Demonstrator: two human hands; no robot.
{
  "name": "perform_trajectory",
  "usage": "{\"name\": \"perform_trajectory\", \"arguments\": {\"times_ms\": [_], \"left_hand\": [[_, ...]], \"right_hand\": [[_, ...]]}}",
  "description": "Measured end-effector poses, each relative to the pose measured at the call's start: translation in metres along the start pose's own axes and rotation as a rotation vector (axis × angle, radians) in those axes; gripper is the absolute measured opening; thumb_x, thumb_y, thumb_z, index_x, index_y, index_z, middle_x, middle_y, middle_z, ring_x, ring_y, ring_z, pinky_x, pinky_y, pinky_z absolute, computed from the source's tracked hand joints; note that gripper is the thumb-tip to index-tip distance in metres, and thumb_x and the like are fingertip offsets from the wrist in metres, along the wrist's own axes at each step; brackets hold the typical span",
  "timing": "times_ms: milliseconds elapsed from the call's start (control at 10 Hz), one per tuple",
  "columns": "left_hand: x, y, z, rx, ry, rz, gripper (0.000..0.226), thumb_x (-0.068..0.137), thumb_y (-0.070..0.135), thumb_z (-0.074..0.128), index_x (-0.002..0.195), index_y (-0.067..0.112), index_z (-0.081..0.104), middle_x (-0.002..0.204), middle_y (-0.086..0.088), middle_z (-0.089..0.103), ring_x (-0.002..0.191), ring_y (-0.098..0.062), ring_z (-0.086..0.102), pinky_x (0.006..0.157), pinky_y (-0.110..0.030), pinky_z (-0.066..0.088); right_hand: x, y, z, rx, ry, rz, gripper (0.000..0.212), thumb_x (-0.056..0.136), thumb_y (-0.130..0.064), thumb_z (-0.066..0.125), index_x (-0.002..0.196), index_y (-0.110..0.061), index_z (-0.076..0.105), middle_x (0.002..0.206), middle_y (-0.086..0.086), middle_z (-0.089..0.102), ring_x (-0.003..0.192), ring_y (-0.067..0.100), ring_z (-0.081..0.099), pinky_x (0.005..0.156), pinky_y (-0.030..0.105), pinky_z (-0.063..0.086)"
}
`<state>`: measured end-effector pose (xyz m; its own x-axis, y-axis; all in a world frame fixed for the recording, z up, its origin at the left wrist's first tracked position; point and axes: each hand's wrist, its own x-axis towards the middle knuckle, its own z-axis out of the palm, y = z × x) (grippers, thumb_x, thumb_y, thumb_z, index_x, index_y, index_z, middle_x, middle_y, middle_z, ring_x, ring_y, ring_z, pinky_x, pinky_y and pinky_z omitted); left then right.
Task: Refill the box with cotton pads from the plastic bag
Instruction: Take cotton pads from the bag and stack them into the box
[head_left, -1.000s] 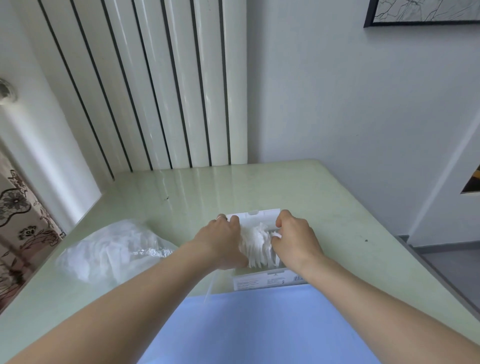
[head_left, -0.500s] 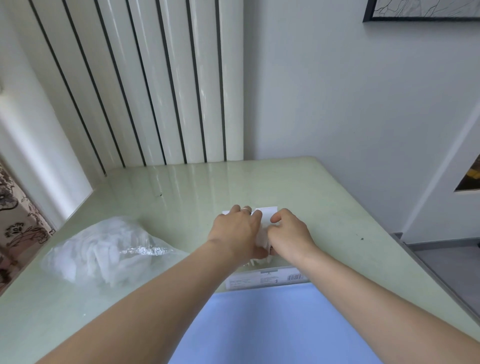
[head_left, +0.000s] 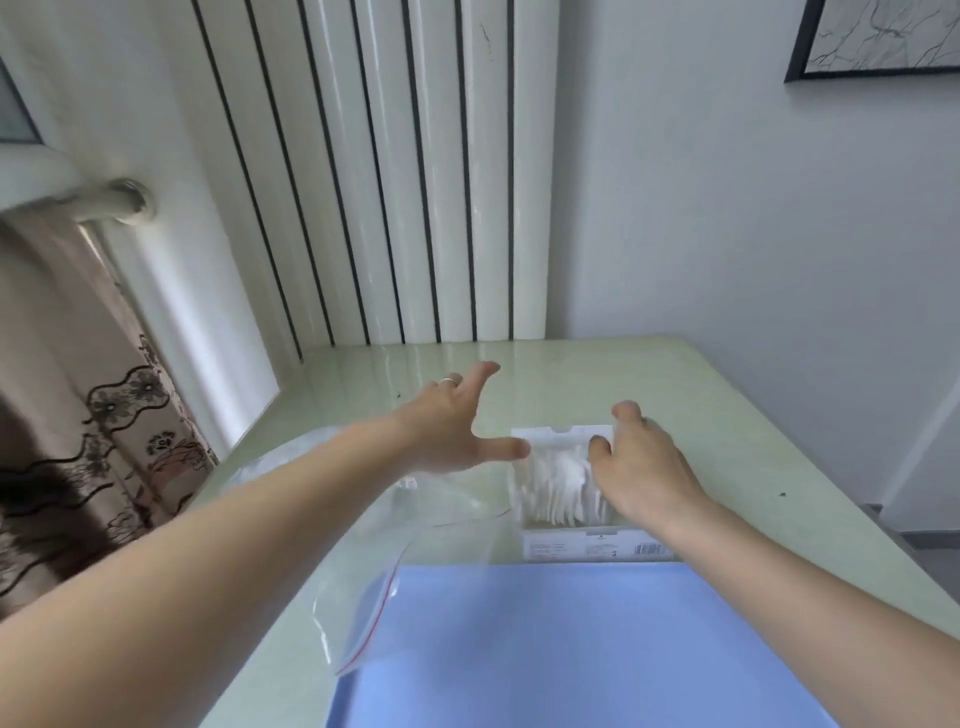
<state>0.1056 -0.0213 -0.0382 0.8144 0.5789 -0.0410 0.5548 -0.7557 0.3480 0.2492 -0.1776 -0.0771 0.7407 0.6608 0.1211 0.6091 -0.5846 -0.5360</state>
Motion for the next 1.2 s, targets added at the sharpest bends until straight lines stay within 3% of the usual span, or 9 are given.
{"name": "perform_trajectory", "arguments": {"times_ms": [100, 200, 400, 600, 700, 800, 900, 1000, 1200], "left_hand": [[-0.021, -0.038, -0.019, -0.325, 0.061, -0.173, 0.086, 0.081, 0.079, 0.047, 0.148, 0.047, 0.005, 0.149, -0.018, 0.039, 0.134, -0.032, 0.043, 0.114, -0.049, 0.033], [-0.046, -0.075, -0.025, -0.435, 0.099, -0.363, 0.076, 0.090, 0.074, 0.034, 0.152, 0.042, 0.003, 0.155, -0.018, 0.029, 0.140, -0.031, 0.036, 0.114, -0.045, 0.024], [-0.075, -0.134, 0.000, -0.365, 0.173, -0.569, 0.071, 0.090, 0.075, 0.030, 0.149, 0.039, 0.018, 0.153, -0.014, 0.036, 0.137, -0.036, 0.038, 0.114, -0.051, 0.029], [-0.083, -0.143, 0.004, -0.396, 0.218, -0.501, 0.060, 0.092, 0.065, 0.030, 0.142, 0.032, 0.037, 0.142, -0.010, 0.048, 0.125, -0.036, 0.048, 0.108, -0.050, 0.039], [-0.081, -0.148, 0.005, -0.405, 0.207, -0.496, 0.046, 0.100, 0.052, 0.032, 0.138, 0.027, 0.043, 0.136, -0.008, 0.051, 0.123, -0.033, 0.048, 0.107, -0.046, 0.039], [-0.079, -0.154, 0.004, -0.440, 0.219, -0.493, 0.041, 0.102, 0.043, 0.032, 0.137, 0.024, 0.044, 0.135, -0.007, 0.050, 0.121, -0.030, 0.049, 0.102, -0.038, 0.040], [-0.078, -0.158, 0.001, -0.461, 0.231, -0.484, 0.038, 0.102, 0.041, 0.031, 0.132, 0.023, 0.048, 0.130, -0.008, 0.053, 0.116, -0.028, 0.051, 0.095, -0.036, 0.041], [-0.076, -0.163, 0.000, -0.489, 0.235, -0.472, 0.036, 0.101, 0.041, 0.032, 0.124, 0.022, 0.052, 0.125, -0.008, 0.057, 0.112, -0.028, 0.054, 0.097, -0.038, 0.044], [-0.076, -0.164, 0.002, -0.467, 0.227, -0.431, 0.033, 0.102, 0.041, 0.032, 0.117, 0.021, 0.053, 0.117, -0.005, 0.058, 0.102, -0.023, 0.055, 0.075, -0.031, 0.039]], "right_hand": [[-0.028, -0.024, -0.002, 0.168, 0.099, -0.269, 0.016, 0.091, -0.018, 0.057, 0.107, -0.016, 0.056, 0.098, 0.000, 0.060, 0.087, 0.019, 0.060, 0.077, 0.037, 0.050], [-0.064, -0.049, 0.008, 0.134, -0.258, -0.523, 0.009, 0.086, -0.025, 0.060, 0.082, -0.020, 0.066, 0.074, -0.002, 0.063, 0.064, 0.005, 0.053, 0.070, 0.033, 0.051], [-0.101, -0.063, 0.061, -0.268, -0.358, -0.968, 0.034, 0.090, -0.005, 0.043, 0.115, -0.020, 0.063, 0.109, -0.004, 0.057, 0.108, 0.019, 0.050, 0.095, 0.029, 0.042], [-0.092, -0.076, 0.111, -0.156, -0.474, -0.693, 0.062, 0.092, -0.002, 0.035, 0.149, -0.026, 0.037, 0.150, -0.001, 0.034, 0.136, 0.019, 0.037, 0.110, 0.030, 0.037], [-0.076, -0.090, 0.124, -0.119, -0.429, -0.622, 0.077, 0.089, -0.004, 0.043, 0.154, -0.038, 0.018, 0.160, -0.002, 0.018, 0.137, 0.021, 0.039, 0.107, 0.029, 0.041], [-0.062, -0.102, 0.139, -0.170, -0.342, -0.648, 0.088, 0.091, -0.014, 0.056, 0.159, -0.027, 0.003, 0.166, 0.003, -0.007, 0.150, 0.025, 0.019, 0.120, 0.036, 0.027], [-0.053, -0.116, 0.154, -0.052, -0.357, -0.588, 0.074, 0.098, -0.008, 0.049, 0.159, -0.014, 0.007, 0.166, 0.012, -0.002, 0.152, 0.032, 0.009, 0.121, 0.033, 0.015], [-0.040, -0.130, 0.177, -0.024, -0.272, -0.588, 0.051, 0.097, 0.011, 0.041, 0.146, 0.006, 0.031, 0.149, 0.030, 0.029, 0.136, 0.045, 0.032, 0.107, 0.043, 0.023], [-0.033, -0.133, 0.173, -0.150, -0.130, -0.618, 0.035, 0.087, -0.010, 0.053, 0.120, -0.017, 0.047, 0.114, 0.005, 0.055, 0.098, 0.030, 0.061, 0.081, 0.039, 0.049]]}}
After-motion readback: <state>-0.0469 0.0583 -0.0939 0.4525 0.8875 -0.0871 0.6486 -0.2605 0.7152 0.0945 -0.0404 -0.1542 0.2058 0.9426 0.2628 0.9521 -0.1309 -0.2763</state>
